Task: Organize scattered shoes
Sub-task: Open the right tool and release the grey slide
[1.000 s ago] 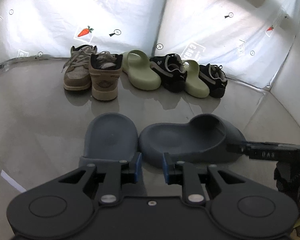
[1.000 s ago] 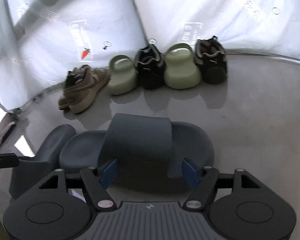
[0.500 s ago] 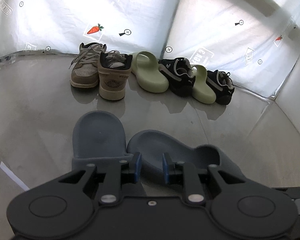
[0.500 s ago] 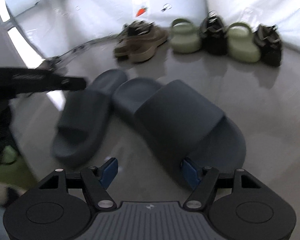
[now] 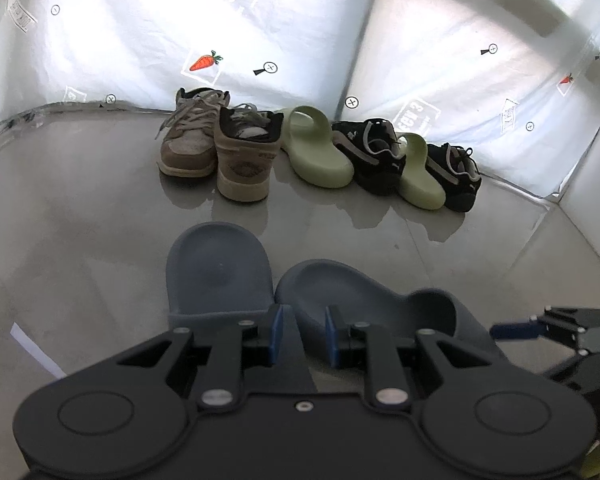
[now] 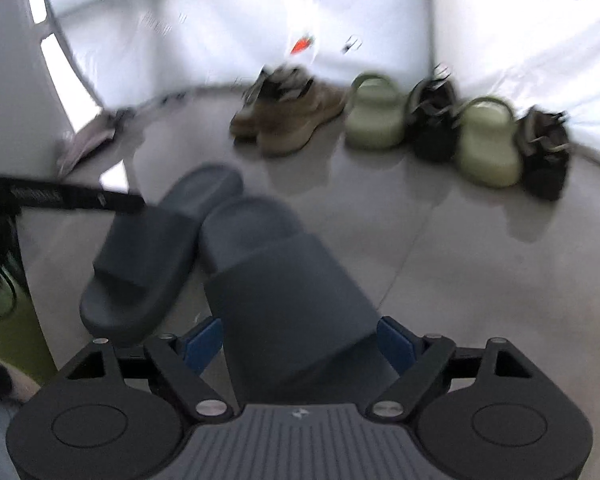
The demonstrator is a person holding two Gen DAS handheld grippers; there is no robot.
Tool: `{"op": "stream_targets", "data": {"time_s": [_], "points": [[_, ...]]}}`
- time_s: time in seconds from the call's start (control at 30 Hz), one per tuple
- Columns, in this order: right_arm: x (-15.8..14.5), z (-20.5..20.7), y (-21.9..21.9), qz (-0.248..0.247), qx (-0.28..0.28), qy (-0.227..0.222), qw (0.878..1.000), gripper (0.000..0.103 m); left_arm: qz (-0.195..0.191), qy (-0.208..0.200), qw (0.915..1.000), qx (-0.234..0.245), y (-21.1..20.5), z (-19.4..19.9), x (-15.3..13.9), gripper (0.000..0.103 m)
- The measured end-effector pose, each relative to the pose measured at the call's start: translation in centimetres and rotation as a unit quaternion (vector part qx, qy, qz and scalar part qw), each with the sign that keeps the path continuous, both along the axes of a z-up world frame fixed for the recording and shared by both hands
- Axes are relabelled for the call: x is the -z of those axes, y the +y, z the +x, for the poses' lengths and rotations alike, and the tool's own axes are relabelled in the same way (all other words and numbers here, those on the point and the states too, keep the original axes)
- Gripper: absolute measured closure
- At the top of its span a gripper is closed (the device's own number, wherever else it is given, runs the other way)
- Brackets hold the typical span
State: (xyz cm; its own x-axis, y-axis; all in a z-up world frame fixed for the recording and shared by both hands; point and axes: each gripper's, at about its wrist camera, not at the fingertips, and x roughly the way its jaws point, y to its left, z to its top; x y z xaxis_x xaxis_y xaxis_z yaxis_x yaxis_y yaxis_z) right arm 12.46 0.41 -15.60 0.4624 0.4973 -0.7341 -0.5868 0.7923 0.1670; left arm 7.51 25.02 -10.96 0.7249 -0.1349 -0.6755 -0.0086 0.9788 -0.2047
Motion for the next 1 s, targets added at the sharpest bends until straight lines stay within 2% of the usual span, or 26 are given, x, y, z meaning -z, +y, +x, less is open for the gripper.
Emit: {"op": "stream_targets", "data": {"time_s": [0.1,0.13,0.3,0.37,0.5,0.67,0.7,0.77,0.83,0.93,1.0], "points": [[0.5,0.7,1.2,-0.014,0.008,-0.009,1.000,0.018,-0.004,0.001,0.9999,-0.014,0.6,-0.2,0.0,0.080],[0.3,1.3,1.7,-0.015,0.027,0.007,0.999,0.018,-0.006,0.001,0.9998,-0.019,0.9,-0.2,0.0,0.080],[0.2,2.5,4.1,-0.021,0.112,0.024,0.993,0.019,-0.005,-0.003,0.9995,-0.032,1.8,-0.3,-0.2,0.080],[0.2,2.9,5.4,-0.030,0.121,0.018,0.992,0.022,-0.007,-0.002,0.9994,-0.034,2.0,-0.3,-0.1,0.080],[0.3,2.4,8.4,-0.041,0.079,0.015,0.996,0.029,-0.006,-0.004,0.9993,-0.035,2.6,-0.4,-0.2,0.080],[-0.2,0.6,9.4,-0.045,0.017,0.028,0.998,0.031,-0.009,-0.003,0.9991,-0.041,3.4,-0.5,-0.1,0.080],[-0.4,0.4,9.3,-0.033,0.009,0.036,0.999,0.031,-0.010,-0.003,0.9990,-0.043,3.6,-0.5,0.0,0.080],[-1.1,1.4,7.6,0.042,0.037,0.066,0.996,0.030,-0.013,-0.001,0.9989,-0.045,3.9,-0.5,0.1,0.080],[-1.1,3.2,5.8,0.097,0.107,0.079,0.986,0.030,-0.015,0.001,0.9988,-0.046,4.1,-0.5,0.2,0.080],[0.1,5.1,5.3,0.095,0.133,0.084,0.983,0.029,-0.013,-0.001,0.9989,-0.045,4.3,-0.5,-0.1,0.080],[1.2,6.0,4.6,0.132,0.148,0.138,0.970,0.035,-0.016,-0.006,0.9988,-0.045,4.5,-0.7,-0.5,0.080]]}}
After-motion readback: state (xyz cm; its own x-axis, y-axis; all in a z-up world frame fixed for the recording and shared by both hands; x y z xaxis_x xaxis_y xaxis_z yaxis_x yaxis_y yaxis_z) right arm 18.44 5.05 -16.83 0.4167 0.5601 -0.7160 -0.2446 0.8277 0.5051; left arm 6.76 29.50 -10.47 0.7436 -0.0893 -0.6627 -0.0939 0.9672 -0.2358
